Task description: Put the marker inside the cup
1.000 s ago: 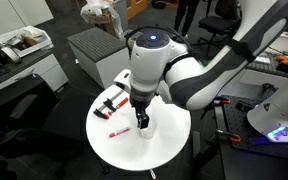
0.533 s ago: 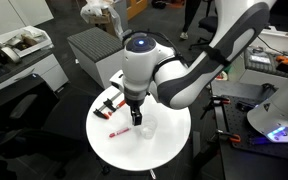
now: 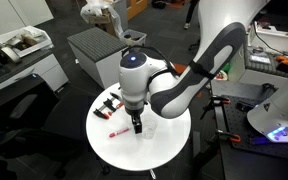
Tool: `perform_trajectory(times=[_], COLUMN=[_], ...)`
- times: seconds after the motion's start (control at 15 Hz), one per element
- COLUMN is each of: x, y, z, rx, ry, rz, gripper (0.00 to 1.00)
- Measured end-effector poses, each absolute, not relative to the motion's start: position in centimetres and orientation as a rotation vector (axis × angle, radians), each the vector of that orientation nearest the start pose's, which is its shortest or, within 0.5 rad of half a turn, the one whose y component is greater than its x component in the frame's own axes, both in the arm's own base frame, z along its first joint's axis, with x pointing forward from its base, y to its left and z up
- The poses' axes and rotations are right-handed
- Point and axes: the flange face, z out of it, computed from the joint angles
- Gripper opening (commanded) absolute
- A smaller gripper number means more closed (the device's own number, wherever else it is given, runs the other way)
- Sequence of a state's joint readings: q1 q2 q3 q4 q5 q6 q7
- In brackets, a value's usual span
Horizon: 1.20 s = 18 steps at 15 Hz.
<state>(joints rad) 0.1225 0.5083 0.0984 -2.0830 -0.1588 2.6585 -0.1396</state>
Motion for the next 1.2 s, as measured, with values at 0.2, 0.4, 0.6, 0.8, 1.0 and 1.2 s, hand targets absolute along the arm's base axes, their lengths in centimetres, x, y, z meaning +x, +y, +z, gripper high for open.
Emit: perform_trajectory(times=[0.2, 0.4, 0.6, 0.8, 1.0, 1.2], x=[58.0, 58.1, 58.1, 58.3, 58.5, 58.8], y=[13.4, 13.4, 13.2, 11.9, 11.0, 11.1], z=[18.1, 18.0, 17.9, 17.7, 17.8, 17.9], rx=[-3.076, -3.077, -3.08, -3.097, -3.101, -3.084], ry=[-0.776, -0.776, -0.773, -0.747, -0.731, -0.789], rz=[-0.059, -0.054, -0.05, -0.05, -0.063, -0.08], gripper=[1.0, 1.0, 1.0, 1.0, 1.0, 1.0])
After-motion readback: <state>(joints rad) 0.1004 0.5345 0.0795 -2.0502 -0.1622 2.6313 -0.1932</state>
